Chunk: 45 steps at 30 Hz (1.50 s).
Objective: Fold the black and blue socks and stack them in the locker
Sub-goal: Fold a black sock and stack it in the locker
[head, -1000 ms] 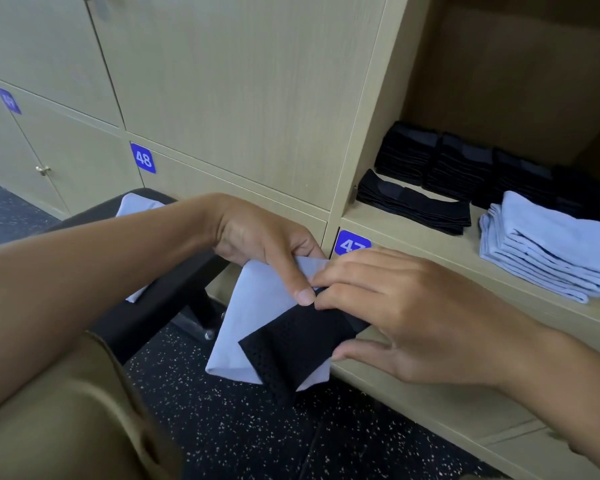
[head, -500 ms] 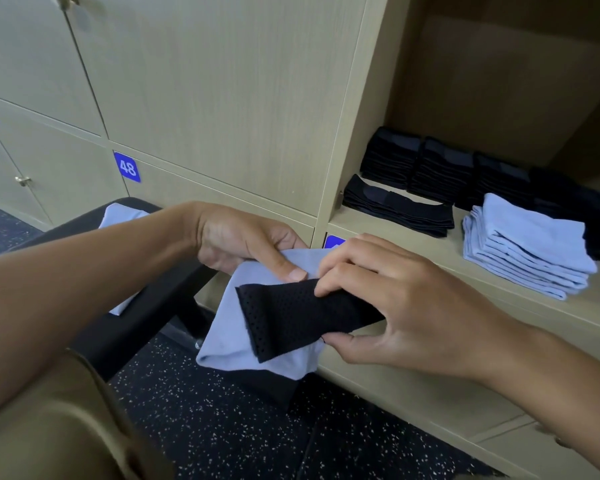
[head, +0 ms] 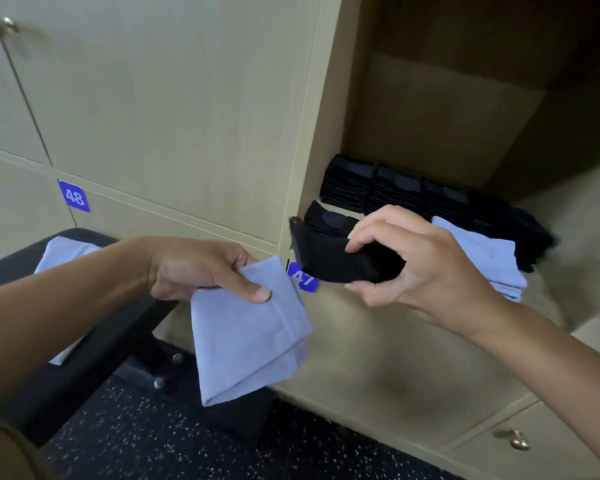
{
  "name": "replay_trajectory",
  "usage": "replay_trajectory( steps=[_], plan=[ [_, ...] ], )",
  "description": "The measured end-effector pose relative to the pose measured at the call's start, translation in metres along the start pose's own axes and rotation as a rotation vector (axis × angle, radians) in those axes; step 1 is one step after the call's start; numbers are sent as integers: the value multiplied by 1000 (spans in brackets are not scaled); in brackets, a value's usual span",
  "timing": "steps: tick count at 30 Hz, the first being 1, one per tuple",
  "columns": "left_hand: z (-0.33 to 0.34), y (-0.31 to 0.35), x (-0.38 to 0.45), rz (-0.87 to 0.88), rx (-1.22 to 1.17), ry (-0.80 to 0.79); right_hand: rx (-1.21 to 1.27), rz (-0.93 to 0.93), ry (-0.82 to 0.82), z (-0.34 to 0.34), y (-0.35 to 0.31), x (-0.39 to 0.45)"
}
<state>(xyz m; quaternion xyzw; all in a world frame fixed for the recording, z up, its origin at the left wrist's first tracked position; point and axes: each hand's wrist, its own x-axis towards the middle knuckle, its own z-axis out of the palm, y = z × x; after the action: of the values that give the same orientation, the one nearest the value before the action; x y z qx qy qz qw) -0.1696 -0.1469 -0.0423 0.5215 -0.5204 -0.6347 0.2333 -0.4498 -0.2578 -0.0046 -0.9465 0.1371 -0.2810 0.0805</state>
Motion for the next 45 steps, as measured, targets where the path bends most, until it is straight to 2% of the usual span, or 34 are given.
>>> replay_trajectory(
  steps=[5,11,21,33,37,45],
  plan=[
    [1,0,3,-3,36,42,-29,237,82,-8,39,15],
    [2,-1,3,14,45,30,-136,339,-40,-9,75,42],
    [-2,-1,2,-15,58,41,-228,362,-275,17,97,75],
    [5,5,1,-17,48,59,-165,443,-389,18,99,84],
    [6,6,1,-20,54,64,-91,413,-410,15,92,94],
    [5,5,-2,-36,83,84,-153,286,-539,30,85,102]
  ],
)
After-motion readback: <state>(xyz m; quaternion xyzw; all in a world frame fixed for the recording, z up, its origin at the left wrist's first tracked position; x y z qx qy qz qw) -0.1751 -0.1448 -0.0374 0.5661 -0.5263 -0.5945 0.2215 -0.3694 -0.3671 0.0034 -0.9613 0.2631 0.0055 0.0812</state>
